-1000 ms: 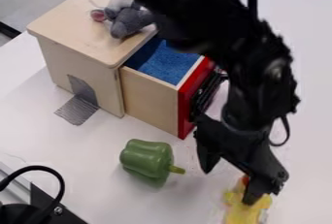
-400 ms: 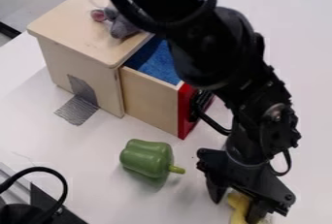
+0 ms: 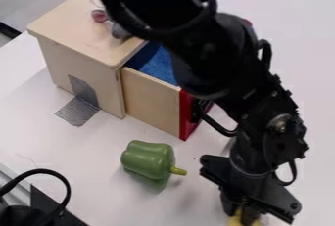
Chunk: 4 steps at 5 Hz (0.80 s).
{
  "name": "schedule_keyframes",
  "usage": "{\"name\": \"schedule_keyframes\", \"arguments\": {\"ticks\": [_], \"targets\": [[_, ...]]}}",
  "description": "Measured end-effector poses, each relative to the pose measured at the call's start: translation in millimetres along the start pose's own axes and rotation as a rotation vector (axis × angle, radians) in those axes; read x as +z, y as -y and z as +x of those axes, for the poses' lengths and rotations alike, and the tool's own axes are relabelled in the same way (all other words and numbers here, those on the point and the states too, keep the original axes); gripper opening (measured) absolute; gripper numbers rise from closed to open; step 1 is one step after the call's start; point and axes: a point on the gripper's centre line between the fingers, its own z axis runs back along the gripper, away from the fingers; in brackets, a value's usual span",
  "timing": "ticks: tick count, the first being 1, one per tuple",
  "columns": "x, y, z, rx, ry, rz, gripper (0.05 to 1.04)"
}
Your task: Put the yellow duck into the drawer
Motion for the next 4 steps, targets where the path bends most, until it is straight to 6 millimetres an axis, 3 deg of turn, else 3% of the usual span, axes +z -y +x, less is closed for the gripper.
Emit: {"name": "schedule_keyframes", "arguments": {"ticks": [1, 2, 3, 4], "targets": [[19, 0, 4, -0.002, 0.024, -0.001, 0.082], [55, 0, 12, -0.006, 0.067, -0.011, 0.06], [93, -13, 16, -0.022, 0.112, -0.007, 0.059], [118, -44, 19, -0.026, 0.15, 0.004, 0.059]]}}
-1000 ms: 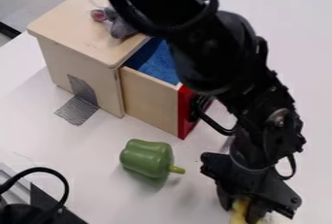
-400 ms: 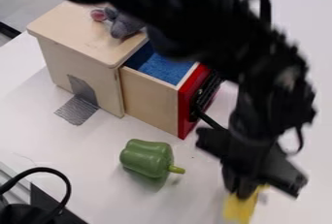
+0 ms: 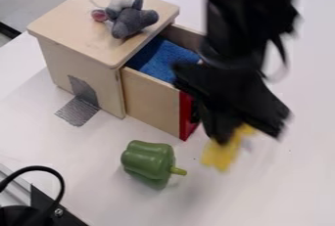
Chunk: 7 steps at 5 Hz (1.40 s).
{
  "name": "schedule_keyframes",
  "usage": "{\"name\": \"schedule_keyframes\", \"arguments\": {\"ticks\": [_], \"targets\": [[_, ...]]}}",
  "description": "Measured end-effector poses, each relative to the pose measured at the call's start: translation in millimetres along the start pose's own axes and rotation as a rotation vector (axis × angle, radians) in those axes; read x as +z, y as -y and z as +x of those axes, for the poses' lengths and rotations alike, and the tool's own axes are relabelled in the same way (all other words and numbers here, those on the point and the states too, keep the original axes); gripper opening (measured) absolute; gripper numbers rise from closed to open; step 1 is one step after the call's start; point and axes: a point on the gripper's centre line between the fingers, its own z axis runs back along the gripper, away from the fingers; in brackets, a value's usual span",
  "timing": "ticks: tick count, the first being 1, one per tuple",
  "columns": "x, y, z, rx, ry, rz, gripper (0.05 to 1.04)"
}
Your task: Put the yellow duck into the drawer
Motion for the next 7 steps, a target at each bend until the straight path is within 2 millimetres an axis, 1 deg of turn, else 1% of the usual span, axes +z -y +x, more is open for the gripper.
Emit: {"name": "schedule_keyframes", "arguments": {"ticks": [1, 2, 3, 4, 5, 6, 7], "targets": [[8, -34, 5, 0.015, 0.011, 0.018, 0.059], [16, -76, 18, 0.073, 0.028, 0.036, 0.059], [11, -101, 35, 0.109, 0.026, 0.043, 0.059], [-6, -116, 56, 0.095, -0.002, 0.057, 0.059], [-23, -119, 64, 0.069, -0.034, 0.068, 0.059], [-30, -118, 65, 0.052, -0.043, 0.074, 0.074], [-30, -117, 66, 0.045, -0.046, 0.09, 0.219]]}}
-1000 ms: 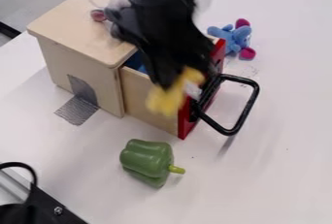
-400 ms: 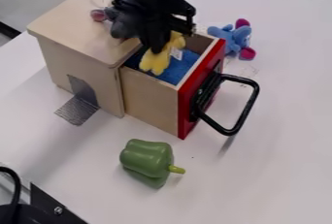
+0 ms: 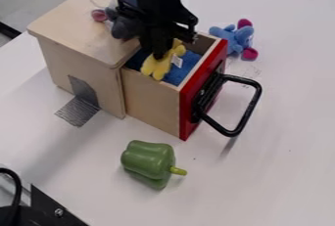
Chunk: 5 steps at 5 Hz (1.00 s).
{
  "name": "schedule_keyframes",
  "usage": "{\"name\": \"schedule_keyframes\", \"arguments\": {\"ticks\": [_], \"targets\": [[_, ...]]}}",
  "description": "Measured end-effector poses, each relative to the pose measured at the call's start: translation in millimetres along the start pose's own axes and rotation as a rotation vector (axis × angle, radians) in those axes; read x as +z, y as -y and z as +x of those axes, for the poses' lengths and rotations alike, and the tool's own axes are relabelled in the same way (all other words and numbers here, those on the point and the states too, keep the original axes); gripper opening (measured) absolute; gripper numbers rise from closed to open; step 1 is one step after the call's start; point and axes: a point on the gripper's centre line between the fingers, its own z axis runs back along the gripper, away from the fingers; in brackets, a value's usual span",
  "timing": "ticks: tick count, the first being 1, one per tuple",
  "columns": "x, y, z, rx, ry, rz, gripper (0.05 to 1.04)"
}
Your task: Put the yellow duck into the drawer
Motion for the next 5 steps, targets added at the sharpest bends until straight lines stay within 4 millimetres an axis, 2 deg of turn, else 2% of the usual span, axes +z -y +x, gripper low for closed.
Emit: {"name": "schedule_keyframes", "arguments": {"ticks": [1, 2, 3, 4, 5], "targets": [[0, 3, -1, 0.001, -0.007, 0.01, 0.482], [9, 9, -2, -0.006, 0.004, 0.013, 0.805], [22, 18, 2, -0.002, 0.016, 0.008, 1.003], [38, 32, 1, 0.006, 0.019, -0.021, 0.998], [44, 45, -6, 0.03, -0.013, -0.053, 0.998]]}}
